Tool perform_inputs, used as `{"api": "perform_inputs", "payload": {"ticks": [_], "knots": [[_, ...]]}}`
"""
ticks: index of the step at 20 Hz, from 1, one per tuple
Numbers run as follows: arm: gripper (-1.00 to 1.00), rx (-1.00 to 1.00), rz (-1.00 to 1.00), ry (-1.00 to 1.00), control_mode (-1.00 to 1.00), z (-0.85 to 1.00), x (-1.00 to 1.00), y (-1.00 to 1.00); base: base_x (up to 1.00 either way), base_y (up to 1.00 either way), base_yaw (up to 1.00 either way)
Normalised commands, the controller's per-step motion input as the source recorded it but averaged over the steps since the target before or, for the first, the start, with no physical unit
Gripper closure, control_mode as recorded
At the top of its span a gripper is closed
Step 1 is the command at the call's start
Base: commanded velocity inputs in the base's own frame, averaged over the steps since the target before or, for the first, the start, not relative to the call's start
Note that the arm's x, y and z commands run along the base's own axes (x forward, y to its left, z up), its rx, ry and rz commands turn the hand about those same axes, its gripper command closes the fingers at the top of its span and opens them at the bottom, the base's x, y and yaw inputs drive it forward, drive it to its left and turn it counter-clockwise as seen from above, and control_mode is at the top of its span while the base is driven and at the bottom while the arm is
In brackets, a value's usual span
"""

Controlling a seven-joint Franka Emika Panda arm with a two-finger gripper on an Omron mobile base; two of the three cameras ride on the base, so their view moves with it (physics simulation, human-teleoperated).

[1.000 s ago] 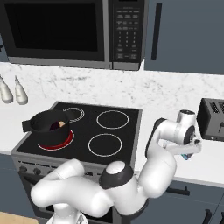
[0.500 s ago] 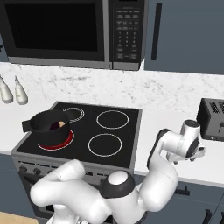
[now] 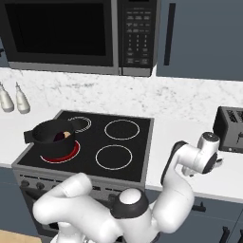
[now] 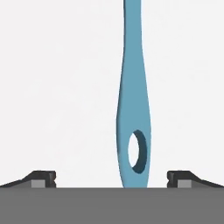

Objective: Put the eggplant and squash in the pot. Retrieve the spatula and lightly stir the vegetables in the pot.

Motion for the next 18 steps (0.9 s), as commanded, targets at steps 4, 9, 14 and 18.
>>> {"api": "perform_inputs", "payload": {"ticks": [4, 9, 14, 18], "knots": [[1.0, 0.0, 0.04, 0.0, -1.0, -0.49, 0.44, 0.02, 0.0, 0.0, 0.0], [1.0, 0.0, 0.05, 0.04, -1.0, -0.63, 0.36, 0.15, 0.0, 0.0, 0.0], [1.0, 0.02, 0.09, 0.14, -1.0, -0.55, 0.0, 0.24, 0.0, 0.0, 0.0], [1.0, 0.01, 0.06, 0.12, -1.0, -0.3, -0.13, 0.35, 0.0, 0.0, 0.0]]}}
